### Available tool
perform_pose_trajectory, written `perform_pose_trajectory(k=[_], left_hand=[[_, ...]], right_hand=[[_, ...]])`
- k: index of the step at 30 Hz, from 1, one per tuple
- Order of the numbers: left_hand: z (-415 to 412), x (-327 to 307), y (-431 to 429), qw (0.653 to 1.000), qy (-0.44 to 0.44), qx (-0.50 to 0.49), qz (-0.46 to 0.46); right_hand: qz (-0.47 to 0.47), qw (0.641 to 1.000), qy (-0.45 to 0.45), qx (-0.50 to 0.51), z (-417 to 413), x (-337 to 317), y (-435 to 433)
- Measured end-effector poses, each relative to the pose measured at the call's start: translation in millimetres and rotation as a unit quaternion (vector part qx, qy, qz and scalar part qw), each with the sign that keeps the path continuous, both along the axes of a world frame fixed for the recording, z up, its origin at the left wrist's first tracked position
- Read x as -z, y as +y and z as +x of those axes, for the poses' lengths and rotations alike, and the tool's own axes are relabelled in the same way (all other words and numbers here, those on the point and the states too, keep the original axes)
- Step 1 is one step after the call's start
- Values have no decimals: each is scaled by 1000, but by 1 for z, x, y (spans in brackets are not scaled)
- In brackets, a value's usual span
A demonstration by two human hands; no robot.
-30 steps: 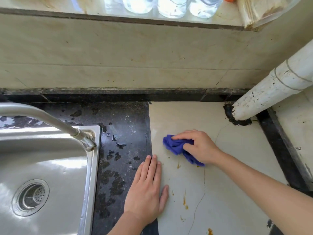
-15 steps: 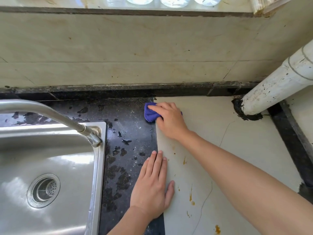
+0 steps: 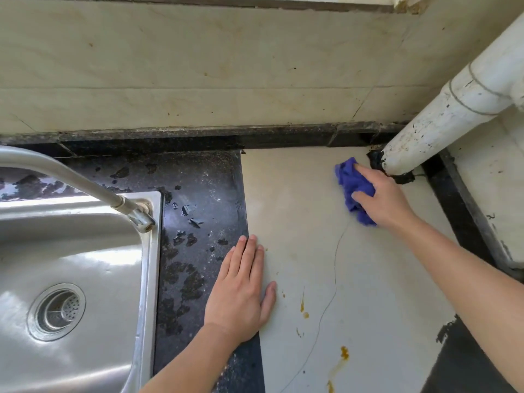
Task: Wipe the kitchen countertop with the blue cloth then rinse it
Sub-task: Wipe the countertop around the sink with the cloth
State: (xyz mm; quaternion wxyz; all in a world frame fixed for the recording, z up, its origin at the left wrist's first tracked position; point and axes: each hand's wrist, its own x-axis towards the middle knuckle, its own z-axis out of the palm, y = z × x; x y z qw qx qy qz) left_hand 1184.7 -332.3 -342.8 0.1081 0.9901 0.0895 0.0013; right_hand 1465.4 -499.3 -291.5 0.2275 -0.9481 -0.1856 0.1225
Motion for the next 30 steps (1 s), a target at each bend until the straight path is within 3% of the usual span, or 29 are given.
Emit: perform_pose_trajectory(k=[2, 4, 8, 10, 12, 14, 16, 20, 23, 26, 30], left_hand=[[0, -1, 0, 1000, 0, 4, -2], [0, -1, 0, 1000, -4, 4, -4], [0, -2, 0, 1000, -1, -1, -13], [-1, -3, 0, 1000, 3, -2, -14], [-1, -5, 1, 1000, 5, 0, -24], [-5, -10, 3, 999, 10, 4, -39], [-19, -18, 4, 999, 6, 3, -51], [-82, -21, -1, 999, -1, -2, -41], [-122, -13, -6, 1000, 4, 9, -8], [-135, -4, -8, 1000, 7, 14, 5], [-135, -3, -8, 1000, 6, 14, 0]], right_hand=[[-73, 992, -105, 13, -22, 30, 1], [-58, 985, -159, -22, -67, 43, 6], [2, 977, -142, -160, -163, 39, -28], [11, 970, -103, -220, -199, 31, -59], [9, 965, -2, -263, -217, 11, -79], [39, 959, 170, -223, -204, -20, -76], [69, 950, 259, -159, -176, -43, -52], [74, 991, 70, -85, -109, -26, 28], [-18, 998, -46, -47, -112, 10, 69], [-9, 983, -101, -155, -160, 26, 63], [30, 951, -62, -302, -227, 20, -4]])
